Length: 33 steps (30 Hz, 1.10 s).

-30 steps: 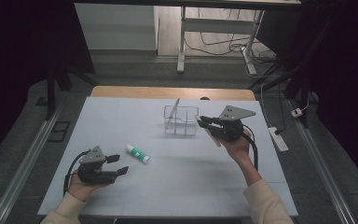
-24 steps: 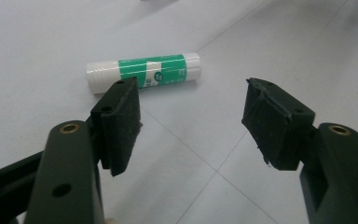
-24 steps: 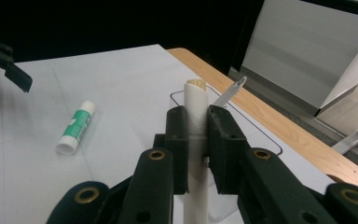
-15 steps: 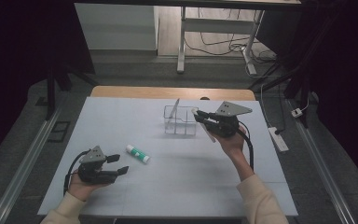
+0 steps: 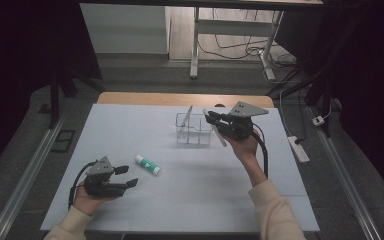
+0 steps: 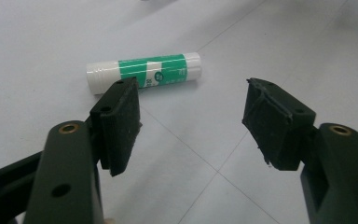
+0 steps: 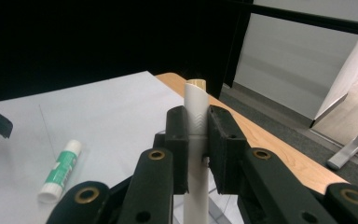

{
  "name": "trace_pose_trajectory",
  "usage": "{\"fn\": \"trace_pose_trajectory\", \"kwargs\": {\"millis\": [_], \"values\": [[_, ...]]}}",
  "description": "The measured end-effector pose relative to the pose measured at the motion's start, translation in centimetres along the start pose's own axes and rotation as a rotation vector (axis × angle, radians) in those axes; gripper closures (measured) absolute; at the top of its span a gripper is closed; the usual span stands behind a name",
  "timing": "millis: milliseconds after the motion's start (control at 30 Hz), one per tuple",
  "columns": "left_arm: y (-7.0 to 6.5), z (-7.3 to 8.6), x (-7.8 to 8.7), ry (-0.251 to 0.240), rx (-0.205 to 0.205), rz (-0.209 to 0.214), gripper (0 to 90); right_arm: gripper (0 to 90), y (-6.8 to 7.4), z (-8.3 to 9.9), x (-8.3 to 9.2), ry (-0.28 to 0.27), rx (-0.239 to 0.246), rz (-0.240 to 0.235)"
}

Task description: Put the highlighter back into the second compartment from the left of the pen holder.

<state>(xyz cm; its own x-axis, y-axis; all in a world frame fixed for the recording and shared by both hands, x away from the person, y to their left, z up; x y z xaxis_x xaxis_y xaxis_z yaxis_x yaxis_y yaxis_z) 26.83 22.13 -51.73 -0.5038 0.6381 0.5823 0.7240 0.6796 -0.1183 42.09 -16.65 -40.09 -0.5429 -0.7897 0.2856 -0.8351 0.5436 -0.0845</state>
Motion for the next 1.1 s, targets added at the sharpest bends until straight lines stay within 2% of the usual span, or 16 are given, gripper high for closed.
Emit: {"fn": "trace_pose_trajectory", "kwargs": {"millis": [300,1100], "values": [[0.1,0.0,0.0,0.002,-0.001,0.000,36.5,77.6,-0.1,-0.8,-0.8,-0.022,-0.015,-0.009],[0.2,0.0,0.0,0.000,0.001,0.001,36.3,77.6,-0.3,-1.9,-3.1,-0.040,-0.038,-0.011]]}}
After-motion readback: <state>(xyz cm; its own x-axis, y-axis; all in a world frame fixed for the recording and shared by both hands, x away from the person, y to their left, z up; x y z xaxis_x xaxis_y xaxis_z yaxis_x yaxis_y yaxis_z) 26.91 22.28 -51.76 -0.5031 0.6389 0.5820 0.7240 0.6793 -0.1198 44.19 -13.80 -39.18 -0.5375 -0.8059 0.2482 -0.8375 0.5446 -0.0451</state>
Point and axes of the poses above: each handheld gripper's, and its own axes: x roughly backward along the jaws, z roughly out of its underside, y roughly to its left, the point moved 1 cm from there along -x, roughly forward along the jaws, and after that the axes turned 1 degree about -x, right-handed, at the moved point
